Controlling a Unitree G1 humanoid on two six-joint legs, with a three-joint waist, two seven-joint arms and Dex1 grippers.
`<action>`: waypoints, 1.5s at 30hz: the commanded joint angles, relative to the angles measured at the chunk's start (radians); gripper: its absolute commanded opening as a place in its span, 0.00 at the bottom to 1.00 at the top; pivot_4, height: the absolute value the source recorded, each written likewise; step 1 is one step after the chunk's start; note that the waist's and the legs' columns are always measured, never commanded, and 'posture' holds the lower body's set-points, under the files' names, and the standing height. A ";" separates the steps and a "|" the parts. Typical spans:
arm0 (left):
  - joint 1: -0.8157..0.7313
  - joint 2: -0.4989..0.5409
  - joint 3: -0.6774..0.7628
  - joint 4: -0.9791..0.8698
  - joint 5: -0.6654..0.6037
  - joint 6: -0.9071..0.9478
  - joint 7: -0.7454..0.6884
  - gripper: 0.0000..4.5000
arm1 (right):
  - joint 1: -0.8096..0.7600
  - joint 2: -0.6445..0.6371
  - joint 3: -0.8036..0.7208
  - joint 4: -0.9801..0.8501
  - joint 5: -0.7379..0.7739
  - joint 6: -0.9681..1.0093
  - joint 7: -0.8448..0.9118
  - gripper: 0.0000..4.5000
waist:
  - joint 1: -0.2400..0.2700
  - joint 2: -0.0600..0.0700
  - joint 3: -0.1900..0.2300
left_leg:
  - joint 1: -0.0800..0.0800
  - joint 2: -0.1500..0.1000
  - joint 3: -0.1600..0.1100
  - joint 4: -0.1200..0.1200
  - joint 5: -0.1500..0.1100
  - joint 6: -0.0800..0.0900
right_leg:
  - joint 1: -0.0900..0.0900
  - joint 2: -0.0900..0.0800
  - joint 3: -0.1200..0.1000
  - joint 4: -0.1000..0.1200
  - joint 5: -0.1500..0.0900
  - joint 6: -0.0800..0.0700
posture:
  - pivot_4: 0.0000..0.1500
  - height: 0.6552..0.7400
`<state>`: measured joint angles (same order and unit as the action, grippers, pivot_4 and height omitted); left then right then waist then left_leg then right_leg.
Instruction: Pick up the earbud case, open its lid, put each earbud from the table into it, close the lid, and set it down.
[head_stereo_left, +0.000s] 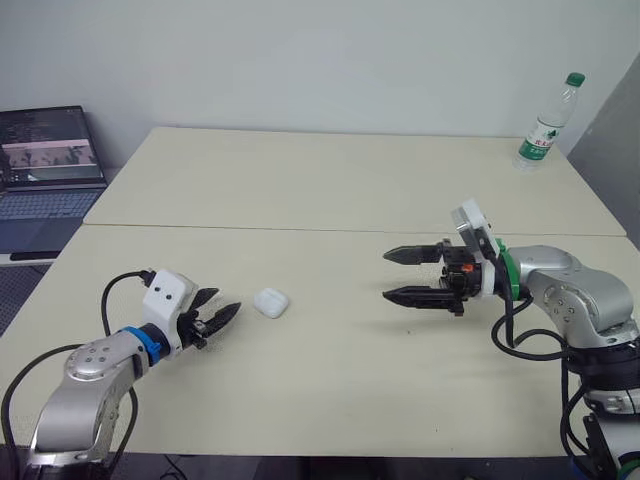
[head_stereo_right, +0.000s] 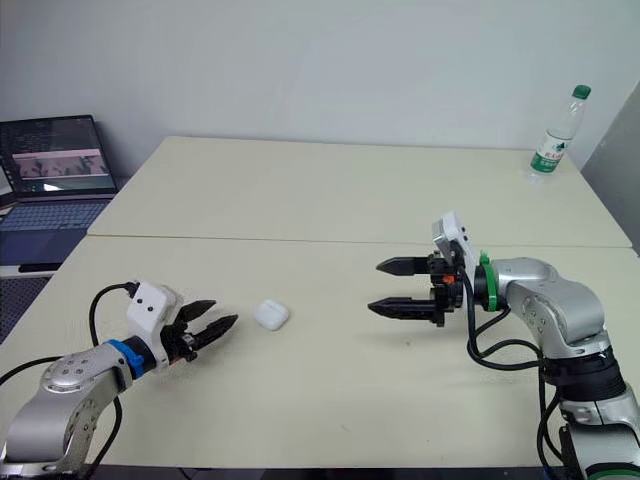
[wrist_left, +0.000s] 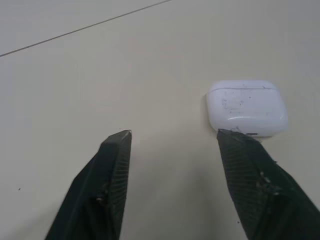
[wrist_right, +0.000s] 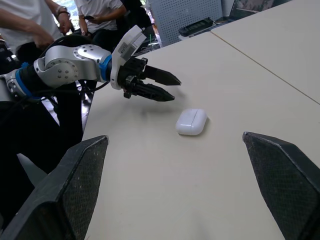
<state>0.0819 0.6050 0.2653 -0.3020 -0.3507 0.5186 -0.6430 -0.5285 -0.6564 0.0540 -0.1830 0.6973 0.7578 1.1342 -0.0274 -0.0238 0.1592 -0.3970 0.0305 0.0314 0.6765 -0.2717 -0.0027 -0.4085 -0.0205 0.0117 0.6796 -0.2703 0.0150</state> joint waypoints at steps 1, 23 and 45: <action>0.018 -0.036 -0.030 -0.070 0.004 0.022 0.056 0.31 | -0.007 0.003 -0.029 -0.037 0.015 -0.015 -0.007 1.00 | 0.000 0.000 0.000 | 0.000 0.000 0.000 0.000 0.000 0.000 | 0.000 0.000 0.000 0.000 0.000 0.000 | 1.00 1.00; -0.118 -0.137 -0.104 0.066 0.056 0.020 0.171 0.11 | -0.005 -0.027 -0.052 -0.057 0.023 -0.004 -0.025 1.00 | 0.000 -0.001 0.000 | 0.000 -0.001 0.000 0.000 0.000 0.000 | 0.000 0.001 0.001 -0.001 0.000 0.000 | 1.00 1.00; -0.627 0.165 -0.332 0.827 0.134 -0.493 -0.714 0.99 | -0.004 -0.029 -0.058 -0.058 0.028 0.015 -0.026 1.00 | 0.011 -0.001 0.002 | -0.003 -0.001 0.001 -0.001 0.000 0.000 | -0.003 0.002 0.000 -0.002 0.000 0.000 | 1.00 1.00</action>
<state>-0.5051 0.7785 -0.0465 0.4829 -0.2387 0.0786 -1.3112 -0.5222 -0.6764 0.0208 -0.2096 0.7045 0.7733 1.1088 -0.0162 -0.0243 0.1615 -0.4000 0.0290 0.0324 0.6761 -0.2717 -0.0026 -0.4112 -0.0187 0.0112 0.6777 -0.2707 0.0147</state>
